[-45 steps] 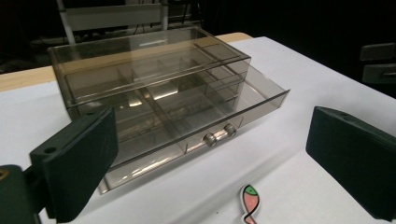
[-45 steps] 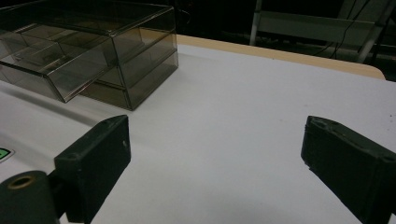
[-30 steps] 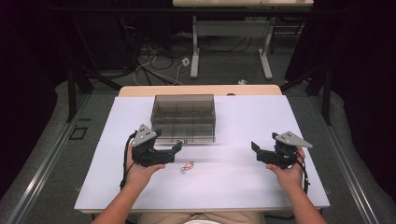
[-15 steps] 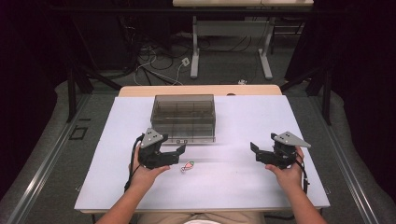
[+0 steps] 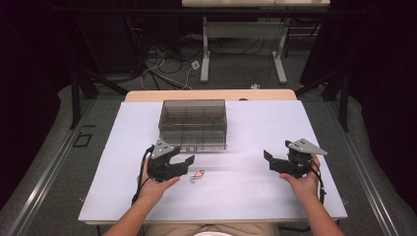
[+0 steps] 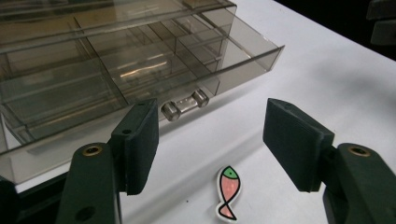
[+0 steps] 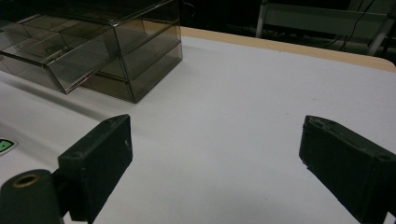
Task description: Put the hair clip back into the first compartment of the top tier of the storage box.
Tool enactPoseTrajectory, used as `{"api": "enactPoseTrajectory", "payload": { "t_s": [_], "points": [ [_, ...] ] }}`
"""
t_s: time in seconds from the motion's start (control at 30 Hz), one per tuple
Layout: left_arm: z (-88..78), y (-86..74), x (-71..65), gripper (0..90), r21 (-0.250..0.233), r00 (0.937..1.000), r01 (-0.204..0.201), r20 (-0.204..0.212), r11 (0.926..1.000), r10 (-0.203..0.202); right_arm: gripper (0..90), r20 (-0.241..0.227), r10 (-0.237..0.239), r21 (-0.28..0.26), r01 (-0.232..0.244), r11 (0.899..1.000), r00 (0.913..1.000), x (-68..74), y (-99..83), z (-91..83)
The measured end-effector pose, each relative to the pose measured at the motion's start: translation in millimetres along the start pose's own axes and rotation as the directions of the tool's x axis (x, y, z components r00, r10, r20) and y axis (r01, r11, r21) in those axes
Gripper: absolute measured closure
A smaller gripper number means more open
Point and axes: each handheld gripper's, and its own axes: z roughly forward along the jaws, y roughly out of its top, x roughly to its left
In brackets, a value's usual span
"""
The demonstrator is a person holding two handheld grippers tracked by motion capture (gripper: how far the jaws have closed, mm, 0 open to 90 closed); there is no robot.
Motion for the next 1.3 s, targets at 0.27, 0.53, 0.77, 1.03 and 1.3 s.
{"api": "enactPoseTrajectory", "payload": {
  "t_s": [0.27,0.53,0.77,1.03,1.3],
  "points": [
    [8.0,-5.7,-4.3,38.5,0.042,0.9998,-0.016,-0.011,0.9990,0.017,9.3,-0.006,0.002,0.003,-0.002,1.000,1.0000,-0.7,-0.2,0.5],
    [15.5,-10.7,-7.8,39.0,0.071,0.9998,-0.019,-0.007,0.9973,0.019,9.4,-0.009,-0.003,0.006,0.003,1.000,1.0000,-1.0,-0.6,1.6],
    [20.4,-13.0,-8.0,39.1,0.086,0.9998,-0.018,-0.006,0.9961,0.019,10.6,-0.006,-0.003,0.013,0.003,1.000,1.0000,-0.8,-1.2,2.9],
    [24.4,-14.8,-5.8,40.1,0.098,0.9999,-0.007,-0.015,0.9951,0.008,12.4,-0.009,-0.011,0.023,0.011,1.000,0.9999,-1.6,-1.4,3.9],
    [27.7,-16.3,-3.3,39.9,0.114,0.9998,0.013,-0.015,0.9934,-0.011,13.7,-0.009,-0.009,0.030,0.009,1.000,0.9999,-2.1,-2.0,4.8]
  ]
}}
